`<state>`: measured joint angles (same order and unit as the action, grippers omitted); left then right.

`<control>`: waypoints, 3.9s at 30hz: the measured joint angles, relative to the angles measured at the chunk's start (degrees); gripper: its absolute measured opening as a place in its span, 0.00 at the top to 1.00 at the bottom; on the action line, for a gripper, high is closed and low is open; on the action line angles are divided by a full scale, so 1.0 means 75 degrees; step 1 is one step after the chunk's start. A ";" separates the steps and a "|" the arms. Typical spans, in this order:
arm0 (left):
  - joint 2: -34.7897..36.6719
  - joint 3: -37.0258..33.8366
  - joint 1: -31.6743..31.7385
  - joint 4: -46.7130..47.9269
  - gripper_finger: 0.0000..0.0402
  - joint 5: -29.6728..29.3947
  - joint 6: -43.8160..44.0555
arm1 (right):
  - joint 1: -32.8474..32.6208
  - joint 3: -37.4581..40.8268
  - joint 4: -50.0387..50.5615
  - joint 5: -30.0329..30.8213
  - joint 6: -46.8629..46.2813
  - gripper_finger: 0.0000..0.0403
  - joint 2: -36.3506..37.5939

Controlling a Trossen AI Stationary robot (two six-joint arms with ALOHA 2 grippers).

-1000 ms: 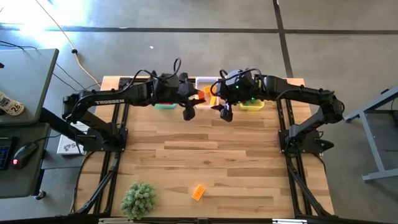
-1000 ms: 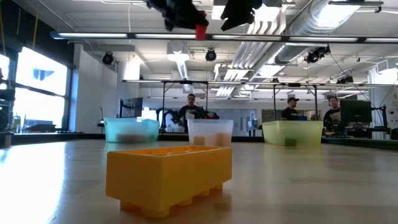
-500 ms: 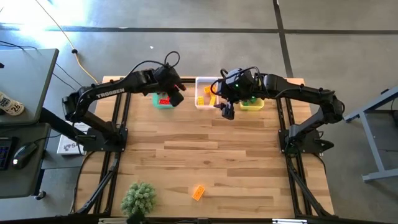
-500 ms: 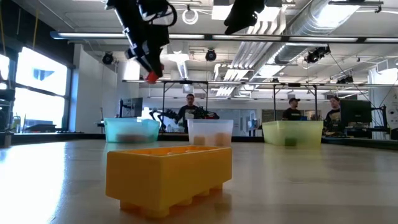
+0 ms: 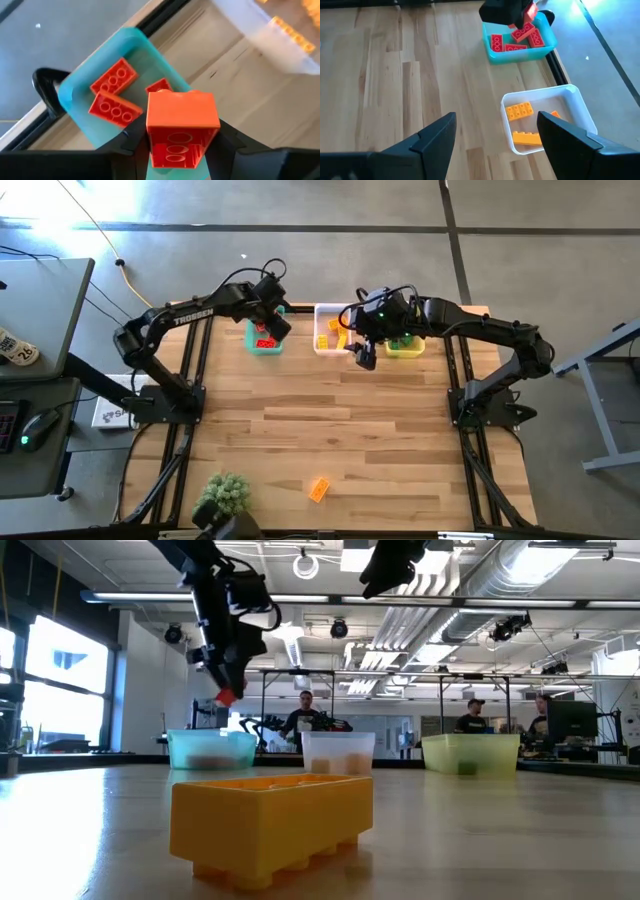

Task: Sort & place blocks by color
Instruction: Put the orange game piece into the blue bin, then put the yellow game piece into the white bin

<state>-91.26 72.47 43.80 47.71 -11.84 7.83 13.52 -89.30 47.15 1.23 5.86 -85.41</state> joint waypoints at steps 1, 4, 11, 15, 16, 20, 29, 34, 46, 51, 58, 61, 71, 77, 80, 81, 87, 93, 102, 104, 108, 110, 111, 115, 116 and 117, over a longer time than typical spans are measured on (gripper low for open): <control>-0.0014 0.0000 0.0070 0.0055 0.69 0.0030 -0.0034 | 0.0000 0.0000 -0.0021 0.0006 -0.0001 0.34 -0.0001; -0.0127 0.0000 0.0235 0.0142 0.67 0.0143 -0.0102 | 0.0000 0.0000 -0.0100 0.0006 -0.0005 0.34 -0.0006; -0.0242 -0.0003 0.0424 0.0206 0.64 0.0435 0.0056 | 0.0000 0.0000 -0.0201 0.0010 -0.0558 0.34 -0.0012; -0.0228 0.0000 0.0401 0.0195 0.60 0.0600 0.0037 | 0.0000 0.0000 -0.0201 0.0012 -0.0607 0.34 -0.0012; -0.0226 0.0000 0.0401 0.0193 0.58 0.0631 0.0057 | 0.0000 0.0000 -0.0201 0.0009 -0.0607 0.34 -0.0012; -0.0225 0.0000 0.0401 0.0192 0.52 0.0724 0.0074 | -0.0004 0.0000 -0.0201 0.0009 -0.0607 0.34 -0.0015; -0.0107 0.0000 0.0401 0.0209 0.44 0.1343 0.0417 | -0.0007 0.0000 -0.0200 -0.0331 -0.0715 0.34 -0.0015; 0.0249 0.0000 0.0269 0.0215 0.44 0.1967 0.0828 | -0.0032 0.0000 -0.0198 -0.0802 -0.0800 0.34 -0.0015; 0.1565 0.0000 -0.1231 0.0305 0.44 0.2295 0.2150 | -0.0755 0.0000 -0.0199 -0.2123 -0.0705 0.34 -0.0020; 0.1942 0.0000 -0.2147 0.0305 0.44 0.2295 0.2371 | -0.1517 0.0000 -0.0275 -0.2123 -0.0727 0.34 -0.0020; 0.2311 0.0000 -0.3482 0.0300 0.44 0.2271 0.2554 | -0.2760 0.0029 -0.1036 -0.1586 -0.0782 0.34 -0.0052; 0.2357 0.0000 -0.4101 0.0306 0.44 0.2237 0.2707 | -0.3286 0.0029 -0.1366 -0.1299 -0.0803 0.34 -0.0214; 0.2375 0.0000 -0.6081 0.0300 0.44 0.1432 0.2755 | -0.4582 0.0029 -0.2426 -0.0559 -0.1324 0.34 -0.1416; 0.2375 0.0000 -0.6489 0.0297 0.44 0.1083 0.2737 | -0.4922 0.0029 -0.2617 -0.0557 -0.1134 0.34 -0.2103; 0.2375 0.0000 -0.6521 0.0294 0.44 0.1064 0.2761 | -0.5024 0.0029 -0.2617 -0.0631 -0.0745 0.34 -0.2451; 0.2375 0.0000 -0.6521 0.0297 0.44 0.1059 0.2772 | -0.5045 0.0029 -0.2626 -0.0629 -0.0588 0.34 -0.2560; 0.2375 0.0000 -0.6512 0.0291 0.44 0.0731 0.2938 | -0.5161 0.0029 -0.2893 -0.0700 0.0475 0.34 -0.3145; 0.2375 0.0000 -0.6512 0.0291 0.44 0.0687 0.3134 | -0.5161 0.0029 -0.2926 -0.0909 0.1151 0.34 -0.3664; 0.2372 0.0000 -0.6512 0.0294 0.44 0.0689 0.3136 | -0.5161 0.0029 -0.3449 -0.1427 0.1689 0.34 -0.4396; 0.2372 0.0000 -0.6512 0.0294 0.44 0.0689 0.3136 | -0.5161 0.0029 -0.3548 -0.1520 0.1689 0.34 -0.4545; 0.2372 0.0000 -0.6509 0.0292 0.44 0.0687 0.3136 | -0.5161 0.0026 -0.3639 -0.1627 0.1689 0.34 -0.4741; 0.2372 0.0000 -0.6509 0.0294 0.44 0.0686 0.3136 | -0.5161 0.0026 -0.3624 -0.1628 0.1689 0.34 -0.4880; 0.2372 0.0000 -0.6509 0.0292 0.44 0.0683 0.3136 | -0.5161 0.0026 -0.3648 -0.1626 0.1689 0.34 -0.4951; 0.2369 0.0000 -0.6510 0.0294 0.44 0.0600 0.3136 | -0.5161 0.0026 -0.3734 -0.1626 0.1628 0.34 -0.5292; 0.2369 0.0000 -0.6512 0.0293 0.44 0.0553 0.3136 | -0.5168 0.0026 -0.3744 -0.1626 0.1627 0.34 -0.5375; 0.2369 0.0000 -0.6510 0.0293 0.44 0.0512 0.3136 | -0.5170 0.0026 -0.3728 -0.1618 0.1628 0.34 -0.5456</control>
<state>-73.49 72.47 -5.02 49.90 -8.00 31.35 -25.26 -89.10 19.19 -10.91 18.06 -126.33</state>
